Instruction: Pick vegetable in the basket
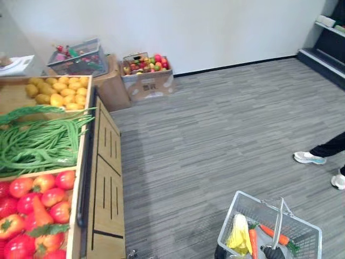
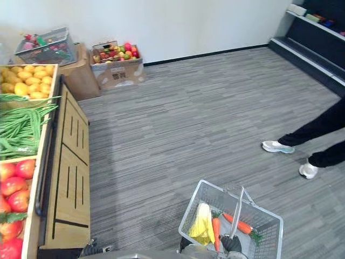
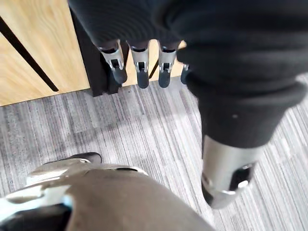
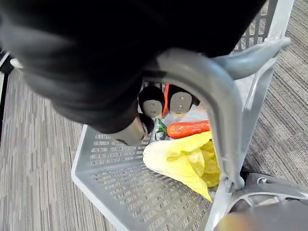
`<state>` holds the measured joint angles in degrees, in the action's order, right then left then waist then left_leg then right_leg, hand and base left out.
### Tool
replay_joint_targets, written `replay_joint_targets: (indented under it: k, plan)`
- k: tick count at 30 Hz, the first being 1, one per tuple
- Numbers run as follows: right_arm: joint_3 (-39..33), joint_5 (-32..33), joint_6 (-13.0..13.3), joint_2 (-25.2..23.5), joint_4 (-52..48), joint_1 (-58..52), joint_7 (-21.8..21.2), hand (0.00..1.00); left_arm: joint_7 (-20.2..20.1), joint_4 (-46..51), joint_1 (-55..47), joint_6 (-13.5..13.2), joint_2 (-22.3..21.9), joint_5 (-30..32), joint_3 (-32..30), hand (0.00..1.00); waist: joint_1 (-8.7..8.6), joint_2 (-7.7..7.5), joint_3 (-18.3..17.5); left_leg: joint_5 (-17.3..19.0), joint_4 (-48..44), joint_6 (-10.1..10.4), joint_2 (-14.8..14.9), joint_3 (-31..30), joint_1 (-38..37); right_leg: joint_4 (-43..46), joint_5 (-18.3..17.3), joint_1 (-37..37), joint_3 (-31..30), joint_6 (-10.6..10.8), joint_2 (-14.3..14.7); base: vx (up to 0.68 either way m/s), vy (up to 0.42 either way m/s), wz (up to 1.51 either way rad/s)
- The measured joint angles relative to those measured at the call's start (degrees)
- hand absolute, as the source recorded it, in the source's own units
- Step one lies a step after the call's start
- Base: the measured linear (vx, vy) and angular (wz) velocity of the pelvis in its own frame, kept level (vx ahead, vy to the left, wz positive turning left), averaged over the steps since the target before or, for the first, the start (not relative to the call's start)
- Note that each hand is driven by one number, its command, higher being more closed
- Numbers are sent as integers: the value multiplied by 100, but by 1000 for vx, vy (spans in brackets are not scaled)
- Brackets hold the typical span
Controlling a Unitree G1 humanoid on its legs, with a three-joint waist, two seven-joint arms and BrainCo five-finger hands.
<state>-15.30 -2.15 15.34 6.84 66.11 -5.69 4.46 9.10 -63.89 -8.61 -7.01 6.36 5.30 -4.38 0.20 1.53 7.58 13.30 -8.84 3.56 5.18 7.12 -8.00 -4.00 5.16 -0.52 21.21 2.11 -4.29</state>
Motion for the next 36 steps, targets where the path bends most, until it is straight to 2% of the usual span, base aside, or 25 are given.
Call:
replay_joint_targets:
  k: [3,4,6,9,11,22,29,36]
  plan:
    - [-17,99,46,19,-18,32,16,100,-1,-6,-37,7,12,1,82,0,-17,-34,13,-128,169,-55,-172,-171,-36,940,-298,377,-156,69,-249,-52,85,13]
    - [-19,99,45,15,-15,32,16,100,0,-5,-24,8,13,0,82,0,-17,-54,2,-125,238,-58,-191,-197,-32,1012,-316,443,-147,74,-290,-55,41,17]
    - [-19,95,88,1,-4,33,17,100,2,-5,-1,8,14,-1,72,0,-16,-61,-1,-117,360,-68,-218,-305,-21,995,-287,493,-126,104,-312,-70,24,9]
    - [-4,88,147,-92,1,64,16,100,14,-8,-22,22,61,2,55,0,7,-193,38,-113,388,-83,-234,-315,13,922,-224,509,-163,129,-302,-101,-7,-4]
    - [-2,96,156,-118,8,60,17,100,10,-9,-21,31,72,12,11,0,1,-219,29,-107,373,-76,-224,-316,76,819,-174,528,-205,146,-286,-60,-19,-5]
    - [3,92,128,-121,67,-17,-14,100,83,-59,3,94,85,21,-1,0,-8,-178,8,-43,371,49,27,-375,66,187,2,217,-180,14,82,40,-25,1]
    - [9,88,124,-125,190,-8,-11,100,-59,-121,33,94,78,-94,-1,0,4,-160,-34,-44,350,54,-50,-523,-50,-193,87,-142,-47,63,88,67,44,11]
    - [8,87,111,-111,220,9,-11,100,-98,-213,52,152,70,-525,-50,0,5,-169,-30,-49,265,46,-176,-609,-44,-218,117,-188,-64,94,9,16,46,1]
